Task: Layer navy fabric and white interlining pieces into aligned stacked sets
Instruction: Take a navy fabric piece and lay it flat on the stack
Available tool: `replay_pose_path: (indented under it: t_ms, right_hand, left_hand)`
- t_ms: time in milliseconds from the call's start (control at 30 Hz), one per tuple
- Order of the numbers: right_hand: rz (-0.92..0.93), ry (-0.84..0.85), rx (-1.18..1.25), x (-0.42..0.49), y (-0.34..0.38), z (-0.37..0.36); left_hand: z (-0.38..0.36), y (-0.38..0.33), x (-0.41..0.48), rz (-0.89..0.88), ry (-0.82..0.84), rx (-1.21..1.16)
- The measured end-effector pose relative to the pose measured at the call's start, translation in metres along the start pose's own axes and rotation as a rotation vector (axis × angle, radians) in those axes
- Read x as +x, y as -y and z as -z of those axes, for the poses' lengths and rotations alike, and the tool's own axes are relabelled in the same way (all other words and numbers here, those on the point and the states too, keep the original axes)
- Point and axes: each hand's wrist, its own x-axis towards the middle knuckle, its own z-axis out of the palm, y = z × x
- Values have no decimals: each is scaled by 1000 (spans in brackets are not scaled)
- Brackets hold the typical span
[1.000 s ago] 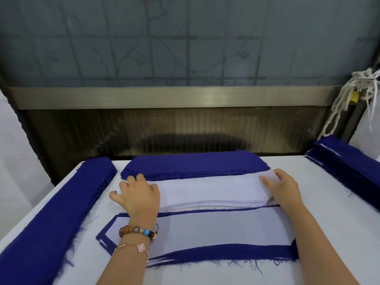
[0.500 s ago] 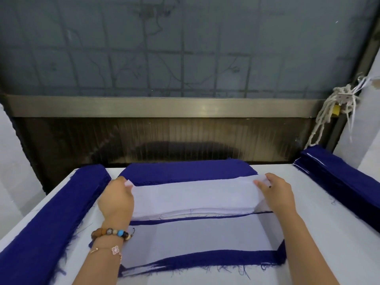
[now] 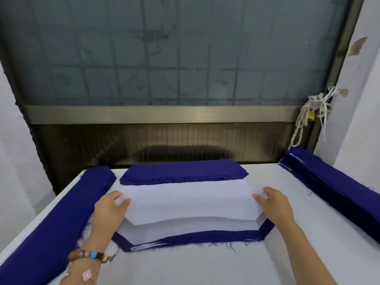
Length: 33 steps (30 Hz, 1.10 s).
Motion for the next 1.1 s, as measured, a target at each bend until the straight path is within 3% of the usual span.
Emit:
replay_pose_path:
  t_ms: [600,1100]
  right_hand:
    - [102,-39,42,-33,-16,-7]
    - [133,-107,-33,-33,-17,-12]
  left_hand:
    - [-7,28,-37,45,-33,-88]
    - [-9,30,-35,77,-7,65]
